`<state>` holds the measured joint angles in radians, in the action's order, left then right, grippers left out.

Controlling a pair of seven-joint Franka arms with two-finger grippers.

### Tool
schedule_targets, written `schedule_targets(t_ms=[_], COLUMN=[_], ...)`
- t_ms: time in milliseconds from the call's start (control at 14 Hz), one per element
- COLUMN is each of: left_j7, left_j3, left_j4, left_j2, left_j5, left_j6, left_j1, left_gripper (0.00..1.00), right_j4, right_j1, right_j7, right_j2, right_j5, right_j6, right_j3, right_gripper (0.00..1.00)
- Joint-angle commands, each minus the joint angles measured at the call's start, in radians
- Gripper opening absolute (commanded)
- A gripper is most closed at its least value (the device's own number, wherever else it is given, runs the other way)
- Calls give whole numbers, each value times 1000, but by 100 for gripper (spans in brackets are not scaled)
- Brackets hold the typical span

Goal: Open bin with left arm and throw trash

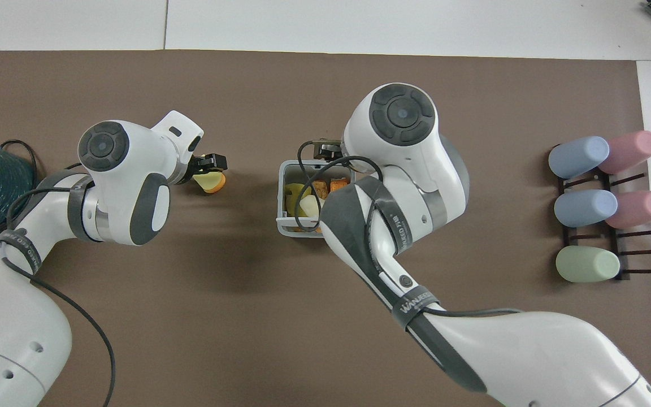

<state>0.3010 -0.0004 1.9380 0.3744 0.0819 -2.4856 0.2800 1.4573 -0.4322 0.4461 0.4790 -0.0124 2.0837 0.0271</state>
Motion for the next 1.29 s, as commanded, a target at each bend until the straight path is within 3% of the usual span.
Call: schedule_targets(t_ms=[0,286,500,786,1000,1214], left_j7=[10,10,10,15,65,142], left_j3=[-1,-1,-1,-1,-1,-4], left_j4=[21,21,12,-80,-268,-381], left_j2=[-2,0,0,9,35,20], left_j5=[-16,-16,-16,-14,-13,-8], left_j6=[-39,-38,-29,80,282,414], left_j1=[4,4,4,11,42,99], left_gripper=[74,26,3,0,0,0], right_j4=[82,247,317,517,547,554], right_j1=[70,148,173,222,219,211], right_j7=[-189,-351,-410,-514,-521,-512], right_j2=[-8,-48,-62,-95,-98,-105], right_j5=[0,0,-1,-6,-6,-8], right_j6=[66,232,289,556,568,565], right_j3=[-10,-10,-10,-12,-12,-13], right_gripper=[100,100,100,100,100,100])
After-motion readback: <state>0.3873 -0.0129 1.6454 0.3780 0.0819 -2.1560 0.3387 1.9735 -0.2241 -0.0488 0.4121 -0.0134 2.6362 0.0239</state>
